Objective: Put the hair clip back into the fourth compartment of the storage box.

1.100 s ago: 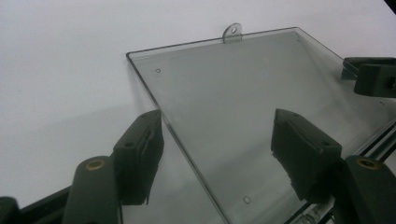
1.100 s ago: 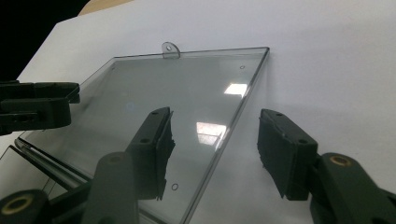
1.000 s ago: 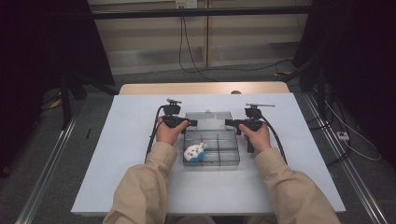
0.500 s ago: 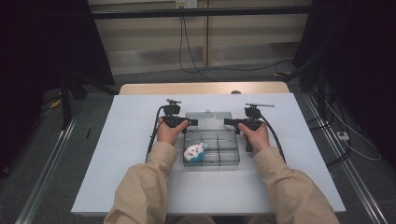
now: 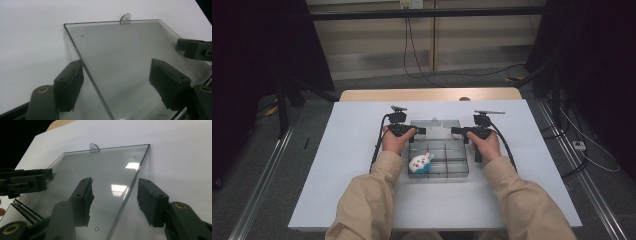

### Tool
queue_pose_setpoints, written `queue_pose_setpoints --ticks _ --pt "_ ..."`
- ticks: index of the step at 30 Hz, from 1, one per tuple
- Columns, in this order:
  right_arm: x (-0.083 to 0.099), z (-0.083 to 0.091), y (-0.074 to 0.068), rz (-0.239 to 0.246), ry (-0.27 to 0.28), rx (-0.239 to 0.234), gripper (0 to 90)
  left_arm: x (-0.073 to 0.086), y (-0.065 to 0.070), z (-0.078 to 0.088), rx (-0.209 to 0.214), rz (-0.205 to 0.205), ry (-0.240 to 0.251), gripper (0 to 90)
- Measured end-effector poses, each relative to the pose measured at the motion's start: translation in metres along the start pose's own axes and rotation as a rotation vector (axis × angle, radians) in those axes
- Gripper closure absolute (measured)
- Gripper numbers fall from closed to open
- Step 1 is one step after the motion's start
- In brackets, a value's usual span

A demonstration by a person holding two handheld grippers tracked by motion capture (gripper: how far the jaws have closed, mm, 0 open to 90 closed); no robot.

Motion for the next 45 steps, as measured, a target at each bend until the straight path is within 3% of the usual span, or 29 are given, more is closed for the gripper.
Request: queue_pose_setpoints --ticks 7,11,15,19,26,45 --pt "0.0 -0.003 0.0 -0.039 -0.01 -0.028 47.8 -0.002 0.0 0.0 -0.007 -0.005 -0.024 28.2" --pt "-0.001 -0.003 -0.002 -0.036 -0.009 -0.039 48.1 -0.004 0.002 0.001 0.02 0.024 -0.013 31.5" --pt "-0.004 0.0 -0.008 0.002 0.001 -0.049 49.8 -0.008 0.004 0.007 0.015 -0.011 0.02 35.9" --pt "-0.009 0.005 -0.014 0.068 0.006 -0.028 52.9 -0.012 0.005 0.017 0.003 -0.044 0.051 42.6" --pt "-0.013 0.015 -0.022 0.124 0.027 -0.015 58.8 -0.016 0.007 0.03 -0.006 -0.084 0.091 52.0" --pt "-0.016 0.032 -0.039 0.23 0.033 0.003 61.1 -0.02 0.016 0.054 -0.001 -0.153 0.137 56.0"
Point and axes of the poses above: each handheld gripper's, and its own axes: z roughly backward along the jaws, x roughly out of its underside, y roughly to its right, the point moved 4 cm from there along -z, roughly forward along the jaws, and after that the axes turned 10 degrees about -x, right-handed, at the moved point
